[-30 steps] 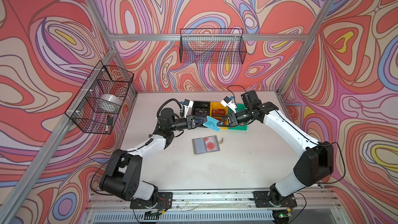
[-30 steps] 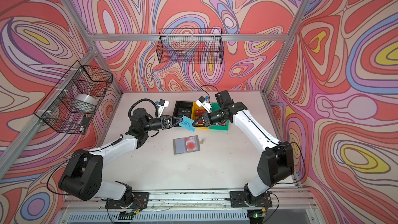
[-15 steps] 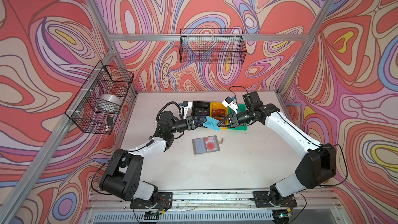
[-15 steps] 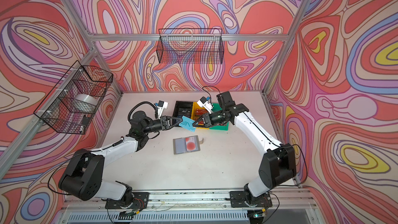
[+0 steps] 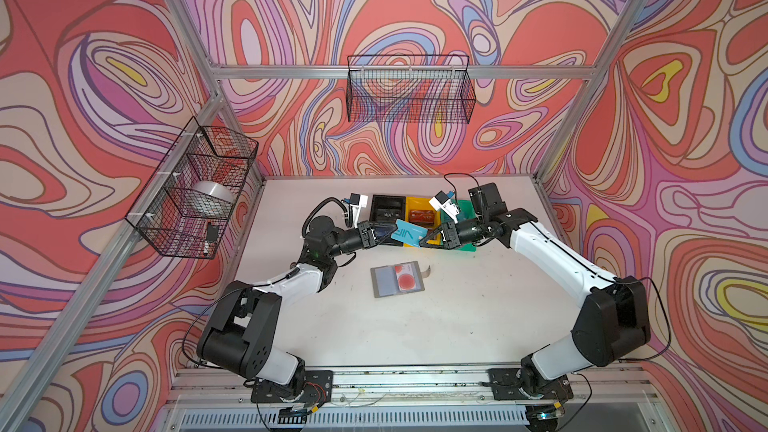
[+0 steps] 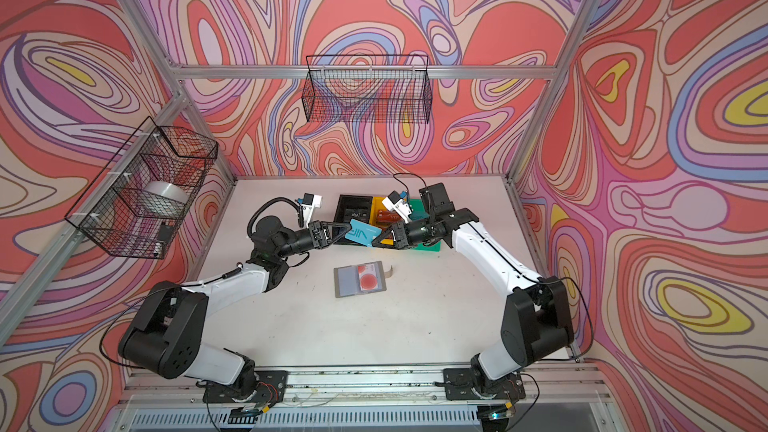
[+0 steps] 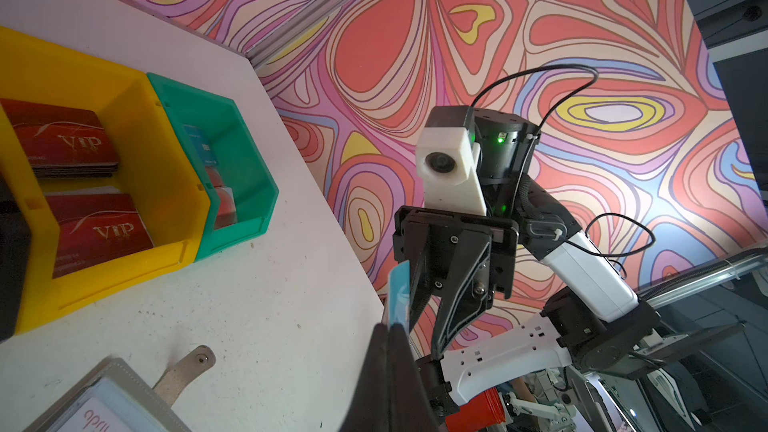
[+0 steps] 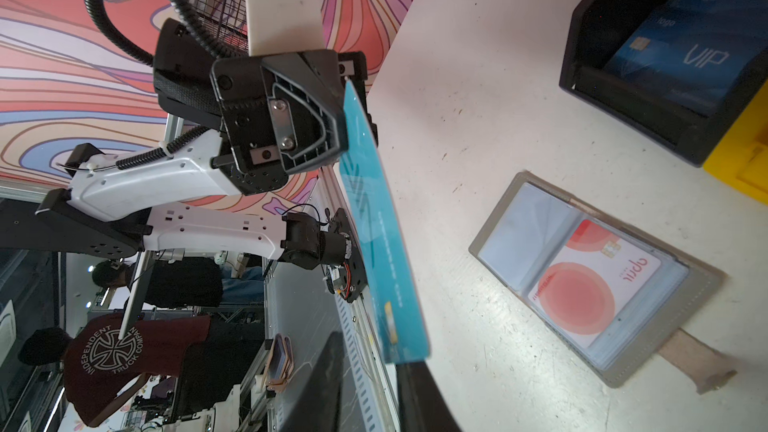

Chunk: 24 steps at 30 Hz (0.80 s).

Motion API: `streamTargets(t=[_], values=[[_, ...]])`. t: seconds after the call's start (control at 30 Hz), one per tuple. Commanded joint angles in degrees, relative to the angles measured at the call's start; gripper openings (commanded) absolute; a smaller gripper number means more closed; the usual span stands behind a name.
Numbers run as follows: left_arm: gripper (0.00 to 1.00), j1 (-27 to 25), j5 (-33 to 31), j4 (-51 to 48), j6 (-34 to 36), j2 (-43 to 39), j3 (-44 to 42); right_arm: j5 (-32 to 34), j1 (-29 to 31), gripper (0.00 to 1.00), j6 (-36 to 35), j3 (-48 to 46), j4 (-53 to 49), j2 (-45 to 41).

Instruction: Take the credit cards out of the card holder

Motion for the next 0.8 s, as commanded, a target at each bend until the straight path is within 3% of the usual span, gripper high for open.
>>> streamTargets(t=[0.0,0.27,0.4,0.63,0.77], values=[[0.00,-0.05,-0.84,3.21,-0.11,-0.29,-1.06,-2.25,-0.04,0.21,1.34,-0.50,3.64,-0.86],[0.00,-0.50,-0.25,2.59,0.16,0.00,-0.88,-2.88,-0.05,0.05,1.65,0.72,3.48,0.26],[0.00,-0.50,0.42,1.02,1.34,-0.38,-1.12,-2.64,-0.04,0.02,1.40,1.68,2.69,0.96],[0.22,-0.45,-1.12,-17.30,13.16,-4.03,0.24,-0.42,-0.96,0.00,-6.64,7.84,-10.68,3.28],[0.24,-0.24,-2.55,-27.70,19.64,-5.91,1.99,2.41,-2.61,0.00,-12.95,13.26,-21.23,5.37]])
